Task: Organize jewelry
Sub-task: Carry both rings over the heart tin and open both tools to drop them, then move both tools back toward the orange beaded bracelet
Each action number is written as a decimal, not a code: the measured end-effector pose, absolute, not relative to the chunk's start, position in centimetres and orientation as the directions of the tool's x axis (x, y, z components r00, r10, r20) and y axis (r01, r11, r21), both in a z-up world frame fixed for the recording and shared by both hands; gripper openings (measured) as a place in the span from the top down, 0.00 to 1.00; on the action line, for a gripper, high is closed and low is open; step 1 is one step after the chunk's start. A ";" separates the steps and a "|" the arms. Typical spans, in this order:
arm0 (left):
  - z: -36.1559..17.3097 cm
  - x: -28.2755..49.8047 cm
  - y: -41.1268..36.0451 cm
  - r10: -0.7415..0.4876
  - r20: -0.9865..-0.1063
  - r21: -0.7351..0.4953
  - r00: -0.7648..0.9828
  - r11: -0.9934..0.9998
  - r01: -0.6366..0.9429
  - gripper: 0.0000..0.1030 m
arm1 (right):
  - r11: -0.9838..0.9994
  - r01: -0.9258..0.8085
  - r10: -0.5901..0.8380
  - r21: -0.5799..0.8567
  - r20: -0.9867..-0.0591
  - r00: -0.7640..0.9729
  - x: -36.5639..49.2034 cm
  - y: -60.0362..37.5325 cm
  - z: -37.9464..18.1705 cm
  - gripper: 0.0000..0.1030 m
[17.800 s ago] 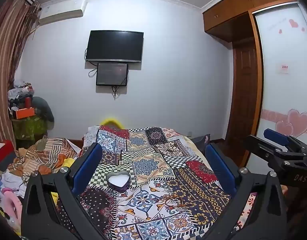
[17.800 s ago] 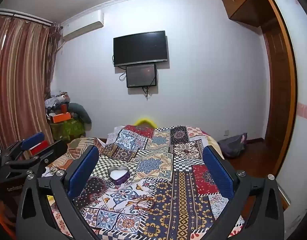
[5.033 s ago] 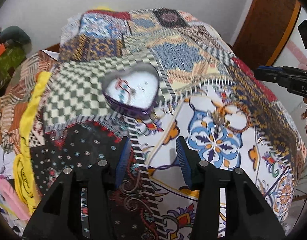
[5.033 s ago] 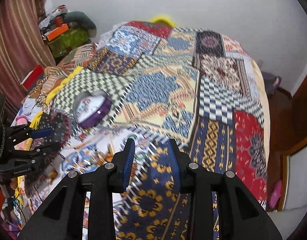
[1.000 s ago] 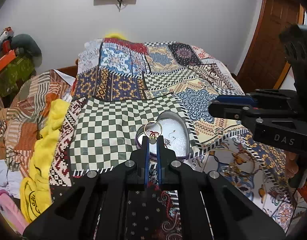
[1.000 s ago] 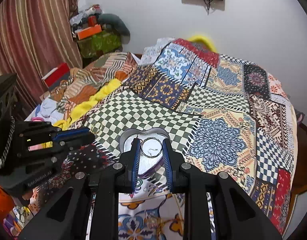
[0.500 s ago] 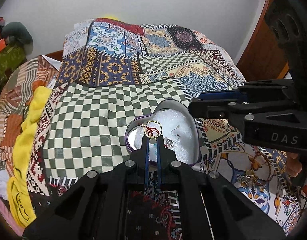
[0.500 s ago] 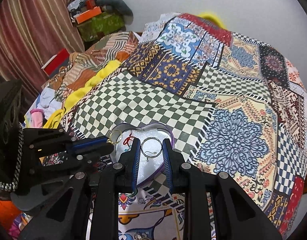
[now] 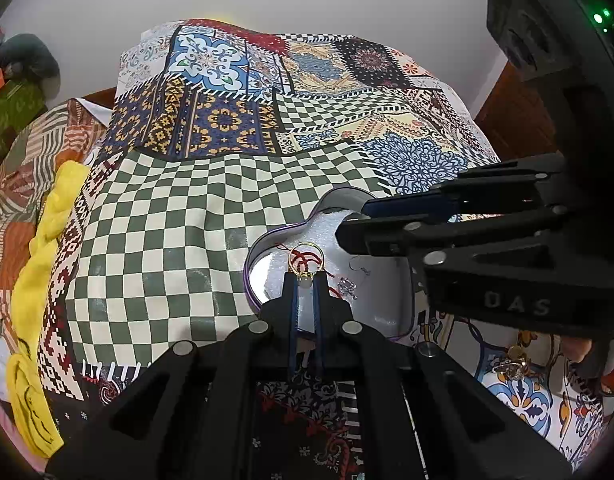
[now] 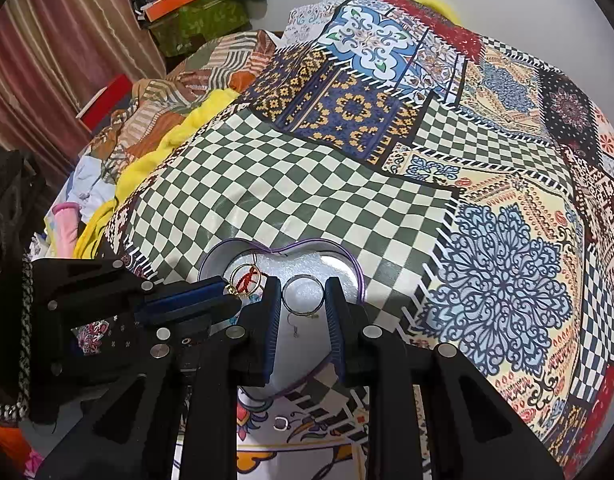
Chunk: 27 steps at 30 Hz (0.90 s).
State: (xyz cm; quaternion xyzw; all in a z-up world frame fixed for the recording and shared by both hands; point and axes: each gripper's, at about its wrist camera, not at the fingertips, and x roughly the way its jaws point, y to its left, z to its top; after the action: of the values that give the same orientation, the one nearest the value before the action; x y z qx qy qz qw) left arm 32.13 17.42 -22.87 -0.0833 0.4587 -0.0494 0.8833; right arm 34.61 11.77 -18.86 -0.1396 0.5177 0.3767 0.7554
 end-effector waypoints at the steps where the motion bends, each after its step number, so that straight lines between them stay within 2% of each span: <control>1: -22.9 32.1 17.5 -0.157 -0.802 -0.189 0.577 0.982 0.005 0.95 | 0.678 -0.714 0.421 0.175 -0.888 0.183 34.6 11.9 -18.9 0.80; 9: -22.3 31.5 18.1 -0.139 -0.797 -0.182 0.588 0.983 -0.014 0.95 | 0.676 -0.710 0.434 0.198 -0.886 0.166 34.6 12.2 -18.8 0.80; 14: -21.1 30.7 18.2 -0.130 -0.785 -0.183 0.606 0.983 -0.026 0.94 | 0.673 -0.710 0.446 0.206 -0.879 0.168 34.0 12.0 -18.1 0.74; 20: -19.5 29.3 17.9 -0.098 -0.778 -0.148 0.620 0.989 -0.030 0.94 | 0.682 -0.725 0.430 0.095 -0.854 0.292 32.0 10.9 -15.4 0.74; 23: -18.5 28.3 17.3 -0.097 -0.777 -0.140 0.623 0.990 -0.021 0.86 | 0.689 -0.720 0.445 0.082 -0.833 0.330 31.0 9.6 -13.7 0.74; 27: -17.0 26.7 16.3 -0.091 -0.768 -0.123 0.634 0.992 -0.006 0.82 | 0.702 -0.705 0.470 0.097 -0.807 0.358 29.8 7.4 -11.7 0.74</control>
State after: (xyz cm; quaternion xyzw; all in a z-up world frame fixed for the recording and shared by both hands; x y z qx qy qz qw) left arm 26.75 16.33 -16.99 -0.0571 0.4269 -0.0236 0.9022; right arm 29.84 7.42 -11.73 -0.1346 0.4364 0.3615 0.8128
